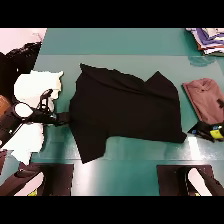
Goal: Fold the shirts.
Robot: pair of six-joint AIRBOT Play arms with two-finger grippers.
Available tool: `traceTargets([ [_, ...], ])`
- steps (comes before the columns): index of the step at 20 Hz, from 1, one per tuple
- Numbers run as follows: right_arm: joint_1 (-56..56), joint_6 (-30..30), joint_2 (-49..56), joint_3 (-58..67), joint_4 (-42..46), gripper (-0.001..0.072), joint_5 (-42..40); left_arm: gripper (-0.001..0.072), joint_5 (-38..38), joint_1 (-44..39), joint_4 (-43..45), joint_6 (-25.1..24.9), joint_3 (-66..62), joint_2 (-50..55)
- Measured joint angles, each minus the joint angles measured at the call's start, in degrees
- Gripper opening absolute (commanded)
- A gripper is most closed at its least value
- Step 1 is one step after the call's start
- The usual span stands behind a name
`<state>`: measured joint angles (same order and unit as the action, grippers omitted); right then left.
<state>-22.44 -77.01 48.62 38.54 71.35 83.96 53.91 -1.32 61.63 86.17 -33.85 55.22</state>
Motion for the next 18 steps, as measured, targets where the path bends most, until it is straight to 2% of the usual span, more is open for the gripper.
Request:
traceTargets([
  [5,-2.08,0.94,0.52,-7.23,0.52,0.0423,-3.72,0.0023,1.55,2.6,1.01,-1.92,-1.27,0.0],
  [6,-2.21,0.96,1.27,-7.8,0.35,0.0413,-4.04,0.0023,1.77,2.78,1.09,-2.12,-1.38,0.0],
  [7,-2.21,1.01,2.32,-8.2,0.11,0.036,-4.24,0.0023,1.88,2.89,1.16,-2.34,-1.42,0.0],
  [9,-1.84,1.07,4.96,-8.7,-0.31,0.0359,-4.76,0.0023,2.1,3.08,1.22,-2.99,-1.51,0.0],
  [10,-1.44,1.07,6.36,-8.85,-0.66,0.0308,-5.29,0.0022,2.25,3.13,1.29,-3.3,-1.53,0.0],
  [14,0.33,0.63,10.36,-9.01,-1.79,0.0292,-6.8,0.0023,2.93,3.19,1.31,-3.82,-1.55,0.0],
  [15,0.55,0.44,10.91,-9.03,-1.77,0.0175,-7.23,0.0022,3.02,3.19,1.31,-3.93,-1.55,0.0],
  [17,0.87,0.24,11.61,-9.14,-1.79,0.0047,-8.83,0.0023,3.32,3.19,1.33,-4.0,-1.55,0.0],
  [18,0.98,0.22,11.52,-9.2,-1.77,0.0018,-9.68,0.0022,3.39,3.19,1.33,-4.02,-1.55,0.0],
])
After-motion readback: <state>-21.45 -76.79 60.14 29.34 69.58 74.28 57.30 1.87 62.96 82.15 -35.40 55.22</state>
